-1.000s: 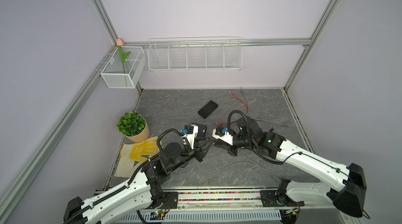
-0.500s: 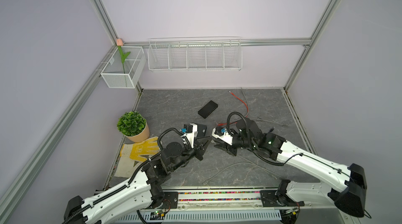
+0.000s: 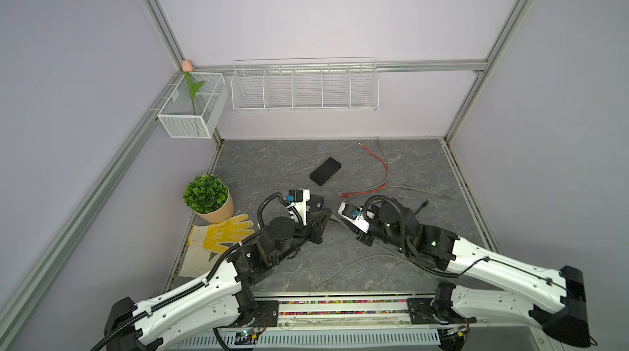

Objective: Insert the plug into the switch port
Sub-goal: 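Hold the grey plug in the right gripper near the left gripper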

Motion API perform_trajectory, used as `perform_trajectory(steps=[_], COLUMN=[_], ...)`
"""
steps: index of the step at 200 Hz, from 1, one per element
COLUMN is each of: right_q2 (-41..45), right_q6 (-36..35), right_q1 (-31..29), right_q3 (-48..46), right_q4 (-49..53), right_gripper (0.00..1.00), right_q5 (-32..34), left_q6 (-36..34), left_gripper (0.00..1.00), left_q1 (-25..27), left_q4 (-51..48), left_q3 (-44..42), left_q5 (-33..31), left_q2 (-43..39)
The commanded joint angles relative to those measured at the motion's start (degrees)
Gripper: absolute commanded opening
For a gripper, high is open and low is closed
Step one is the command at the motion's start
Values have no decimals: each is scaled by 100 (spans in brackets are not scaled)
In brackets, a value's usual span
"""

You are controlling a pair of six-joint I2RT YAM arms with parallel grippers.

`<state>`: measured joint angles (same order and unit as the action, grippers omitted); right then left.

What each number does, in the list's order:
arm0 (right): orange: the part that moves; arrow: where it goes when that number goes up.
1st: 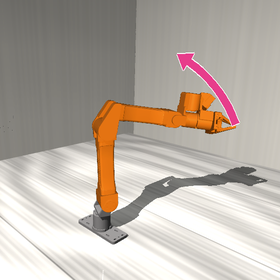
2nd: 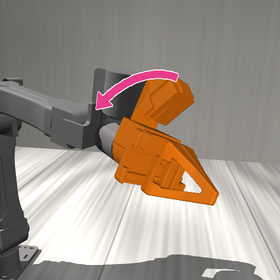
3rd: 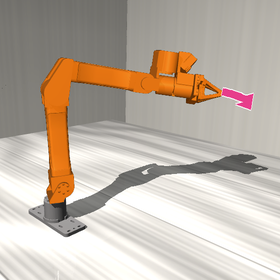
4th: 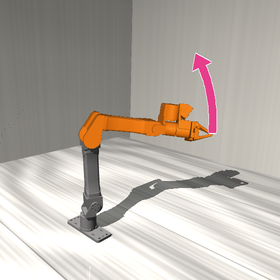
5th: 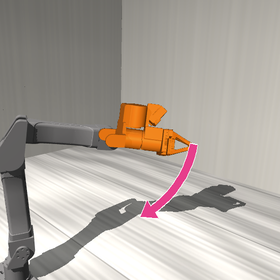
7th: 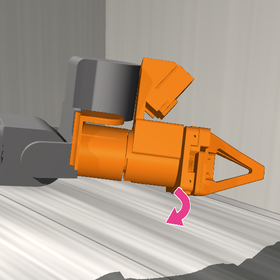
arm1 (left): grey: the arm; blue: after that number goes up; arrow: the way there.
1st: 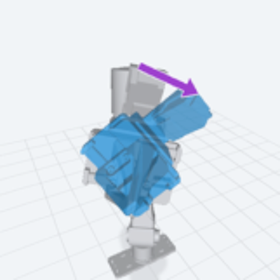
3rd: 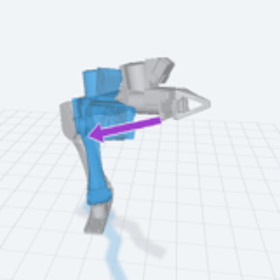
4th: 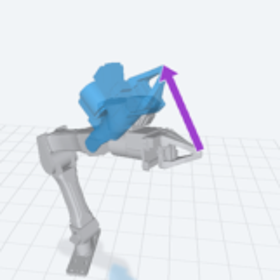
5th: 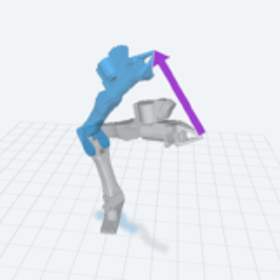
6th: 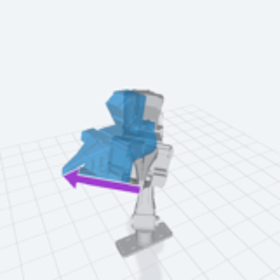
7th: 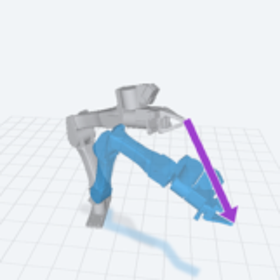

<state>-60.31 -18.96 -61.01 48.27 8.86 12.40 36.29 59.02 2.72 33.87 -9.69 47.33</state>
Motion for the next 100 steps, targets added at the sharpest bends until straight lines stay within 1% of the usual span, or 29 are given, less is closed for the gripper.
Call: perform_trajectory(steps=[1,37,58,100], right_q2=[11,-236,-322,-566], right_q6=[-104,-150,-164,-152], right_q1=[-41,-39,-42,-36], right_q3=[-110,25,70,174], right_q4=[-358,-313,-376,-350], right_gripper=[35,35,33,29], right_q5=[-131,-357,-650,-748], left_q6=[244,304,341,405], left_gripper=[0,0,0,0], left_q1=[69,165,197,213], left_q4=[-109,-224,-325,-410], left_q3=[162,220,241,243], left_q5=[-345,-484,-628,-744], left_q2=[-36,-7,-5,-84])
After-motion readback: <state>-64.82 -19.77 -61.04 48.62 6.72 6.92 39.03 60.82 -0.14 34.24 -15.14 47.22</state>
